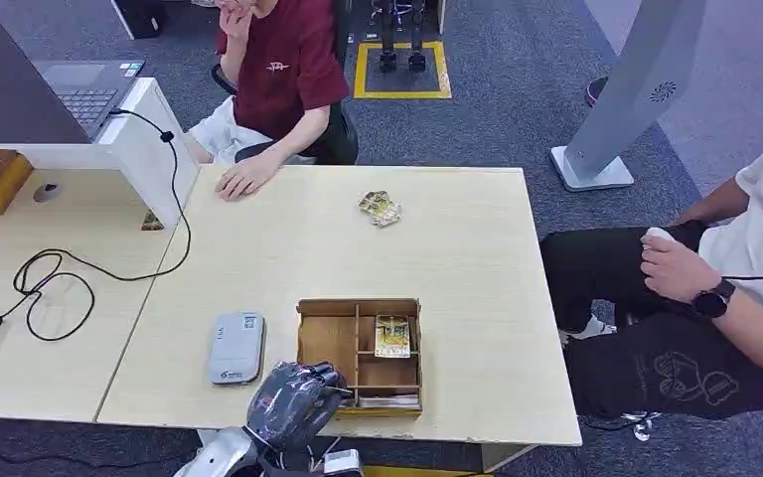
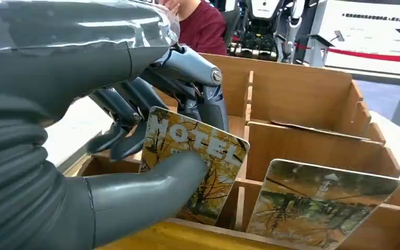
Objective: Pass the card to the sensor for recognition and then transmit it.
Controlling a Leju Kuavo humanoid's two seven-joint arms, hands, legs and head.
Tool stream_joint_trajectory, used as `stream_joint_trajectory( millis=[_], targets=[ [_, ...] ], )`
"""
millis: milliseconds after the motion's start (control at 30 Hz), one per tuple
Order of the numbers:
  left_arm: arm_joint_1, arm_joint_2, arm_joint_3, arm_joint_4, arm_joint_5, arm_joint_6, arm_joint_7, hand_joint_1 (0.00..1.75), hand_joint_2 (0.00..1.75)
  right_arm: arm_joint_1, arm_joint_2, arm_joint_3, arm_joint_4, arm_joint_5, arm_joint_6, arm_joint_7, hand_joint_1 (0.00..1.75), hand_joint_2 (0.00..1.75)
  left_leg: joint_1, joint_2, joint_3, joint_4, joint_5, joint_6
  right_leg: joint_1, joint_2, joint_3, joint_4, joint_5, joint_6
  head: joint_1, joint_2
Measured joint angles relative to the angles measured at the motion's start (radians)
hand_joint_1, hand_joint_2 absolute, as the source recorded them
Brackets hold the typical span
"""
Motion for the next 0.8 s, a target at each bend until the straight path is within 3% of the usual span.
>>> stream_joint_trajectory(
  millis=[367, 800],
  targets=[
    [-0.033, 0.011, 0.01, -0.032, 0.023, 0.006, -0.014, 1.75, 1.75, 0.002, -0.002, -0.034, 0.002, 0.027, 0.002, -0.016, 0.0, 1.75, 0.0, 0.0, 0.0, 0.0, 0.0, 0.0, 0.0, 0.0, 0.0, 0.0, 0.0, 0.0, 0.0, 0.0],
    [-0.177, 0.034, 0.049, -0.133, 0.069, -0.005, -0.026, 1.75, 1.75, 0.002, -0.003, -0.066, 0.002, 0.054, 0.002, -0.018, 0.0, 1.75, 0.0, 0.0, 0.0, 0.0, 0.001, 0.0, 0.0, 0.0, 0.0, 0.0, 0.001, -0.001, 0.0, 0.0]
  ],
)
